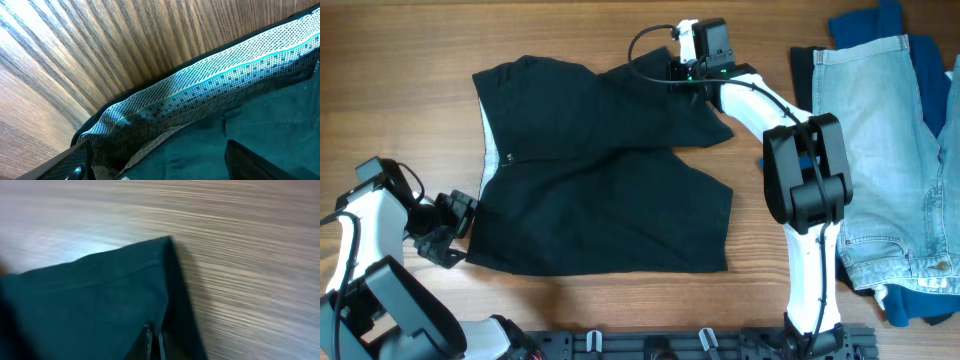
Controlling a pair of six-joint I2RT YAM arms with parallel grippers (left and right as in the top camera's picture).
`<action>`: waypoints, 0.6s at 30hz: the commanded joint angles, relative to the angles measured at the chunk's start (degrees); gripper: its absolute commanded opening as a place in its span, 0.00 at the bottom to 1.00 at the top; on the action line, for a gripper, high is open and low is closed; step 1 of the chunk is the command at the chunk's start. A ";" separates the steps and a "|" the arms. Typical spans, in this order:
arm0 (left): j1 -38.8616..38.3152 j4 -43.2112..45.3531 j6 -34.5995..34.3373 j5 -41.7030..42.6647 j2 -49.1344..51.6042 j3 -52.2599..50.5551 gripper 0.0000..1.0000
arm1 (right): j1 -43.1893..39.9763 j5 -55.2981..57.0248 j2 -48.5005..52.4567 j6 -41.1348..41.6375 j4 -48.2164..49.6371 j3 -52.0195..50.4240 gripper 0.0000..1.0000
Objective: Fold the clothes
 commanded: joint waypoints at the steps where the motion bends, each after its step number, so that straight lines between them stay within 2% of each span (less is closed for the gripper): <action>1: 0.17 -0.02 0.28 -0.33 -0.15 0.48 0.85 | -3.39 12.46 -1.97 11.19 0.52 0.20 0.04; 3: 0.17 0.17 0.28 -0.31 -0.15 0.48 0.85 | -5.44 10.73 -3.58 12.17 2.05 0.20 0.05; 8: 0.17 0.63 0.31 -0.33 -0.15 0.48 0.93 | -5.81 4.92 -4.70 6.32 -2.10 0.20 0.55; 9: 0.17 0.87 0.35 -0.33 -0.15 0.48 0.94 | -5.84 5.38 -6.08 6.19 -5.16 0.20 0.70; 15: 0.17 2.01 0.96 -0.33 -0.15 0.48 0.94 | -6.08 4.85 -22.51 7.32 -32.15 0.17 0.92; 18: 0.17 -1.60 2.32 1.53 -0.15 0.48 0.96 | -6.08 2.23 -26.67 15.58 -50.60 0.17 1.00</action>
